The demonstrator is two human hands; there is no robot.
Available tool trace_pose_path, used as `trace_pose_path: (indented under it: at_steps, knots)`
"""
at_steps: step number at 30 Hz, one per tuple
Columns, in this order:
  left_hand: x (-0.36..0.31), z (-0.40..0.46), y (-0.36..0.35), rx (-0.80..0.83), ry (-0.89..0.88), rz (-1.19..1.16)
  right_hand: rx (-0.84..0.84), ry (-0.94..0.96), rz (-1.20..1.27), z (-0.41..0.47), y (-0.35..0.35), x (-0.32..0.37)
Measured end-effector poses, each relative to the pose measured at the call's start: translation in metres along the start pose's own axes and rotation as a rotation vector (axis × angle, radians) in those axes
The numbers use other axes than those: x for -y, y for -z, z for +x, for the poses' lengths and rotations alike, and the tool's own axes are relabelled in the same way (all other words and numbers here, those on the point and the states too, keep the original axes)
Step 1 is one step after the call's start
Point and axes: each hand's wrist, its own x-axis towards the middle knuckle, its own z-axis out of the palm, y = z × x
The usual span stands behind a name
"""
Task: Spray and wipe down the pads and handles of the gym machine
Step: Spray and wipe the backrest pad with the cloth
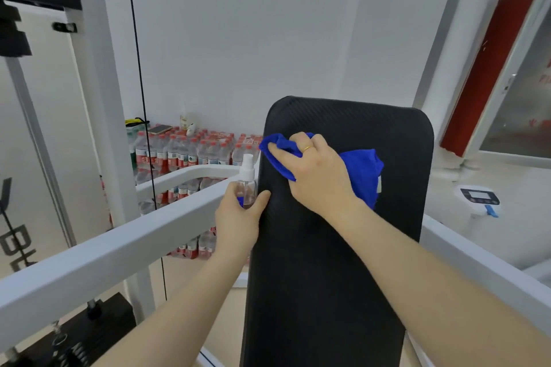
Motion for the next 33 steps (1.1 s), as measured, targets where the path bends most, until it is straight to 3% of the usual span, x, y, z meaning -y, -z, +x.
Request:
trace_pose_path:
  at_steps: [3, 8, 10, 12, 17, 21, 25, 27, 30, 33]
  knots:
    - [-0.004, -0.002, 0.001, 0.010, 0.010, 0.009, 0.044, 0.087, -0.060, 0.007, 0.013, -0.036]
    - [-0.005, 0.008, 0.004, 0.078, 0.051, 0.082, -0.050, -0.505, 0.010, 0.018, 0.012, -0.049]
    - [-0.005, 0.008, 0.005, 0.084, 0.054, 0.082, -0.109, -0.452, 0.014, 0.019, 0.003, -0.025]
    - [-0.004, 0.007, 0.005, 0.085, 0.054, 0.086, -0.103, -0.284, -0.016, 0.011, -0.004, -0.008]
    - [-0.008, -0.002, 0.004, 0.040, 0.048, 0.085, 0.071, 0.100, -0.093, -0.014, 0.009, -0.028]
    - [-0.008, -0.001, 0.002, 0.036, 0.074, 0.086, 0.021, -0.188, -0.132, -0.022, 0.035, -0.088]
    - [-0.009, -0.002, -0.001, 0.007, 0.056, 0.065, -0.004, -0.487, -0.099, -0.030, 0.030, -0.089]
    - [-0.011, -0.007, -0.002, -0.008, 0.052, 0.065, -0.019, -0.470, -0.050, -0.038, 0.022, -0.064]
    - [-0.021, -0.014, -0.002, -0.032, 0.052, 0.094, 0.039, -0.269, -0.071, -0.065, 0.013, -0.034]
    - [-0.028, -0.026, -0.003, -0.075, 0.020, 0.168, 0.085, -0.187, -0.101, -0.068, 0.022, -0.049]
